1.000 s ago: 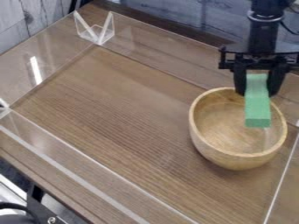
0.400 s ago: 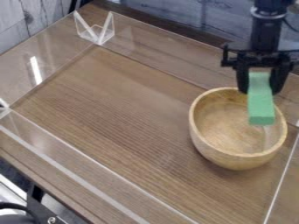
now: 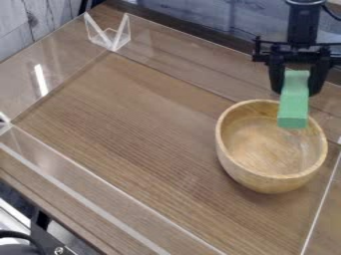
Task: Move green stick from inside the wooden bowl to the table next to it
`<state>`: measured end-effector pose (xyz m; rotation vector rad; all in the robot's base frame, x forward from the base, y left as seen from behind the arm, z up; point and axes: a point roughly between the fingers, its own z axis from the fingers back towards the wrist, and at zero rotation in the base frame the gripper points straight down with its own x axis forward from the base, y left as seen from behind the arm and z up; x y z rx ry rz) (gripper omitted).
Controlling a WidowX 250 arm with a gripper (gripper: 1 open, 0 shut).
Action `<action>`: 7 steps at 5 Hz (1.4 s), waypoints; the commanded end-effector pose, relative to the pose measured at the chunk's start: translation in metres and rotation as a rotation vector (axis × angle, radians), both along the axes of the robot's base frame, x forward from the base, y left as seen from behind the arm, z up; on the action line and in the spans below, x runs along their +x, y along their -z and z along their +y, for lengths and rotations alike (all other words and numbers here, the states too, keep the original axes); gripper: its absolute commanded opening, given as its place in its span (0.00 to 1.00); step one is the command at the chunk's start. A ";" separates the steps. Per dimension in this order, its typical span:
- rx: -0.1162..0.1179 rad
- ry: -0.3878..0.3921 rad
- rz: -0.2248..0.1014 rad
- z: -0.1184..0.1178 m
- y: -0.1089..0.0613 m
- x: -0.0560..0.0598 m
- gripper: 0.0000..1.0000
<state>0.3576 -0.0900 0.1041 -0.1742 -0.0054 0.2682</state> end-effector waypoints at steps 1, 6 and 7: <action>-0.015 0.037 -0.052 0.006 -0.017 -0.001 0.00; -0.014 -0.039 -0.104 0.085 -0.043 -0.006 0.00; 0.008 -0.139 -0.118 0.121 -0.053 -0.010 0.00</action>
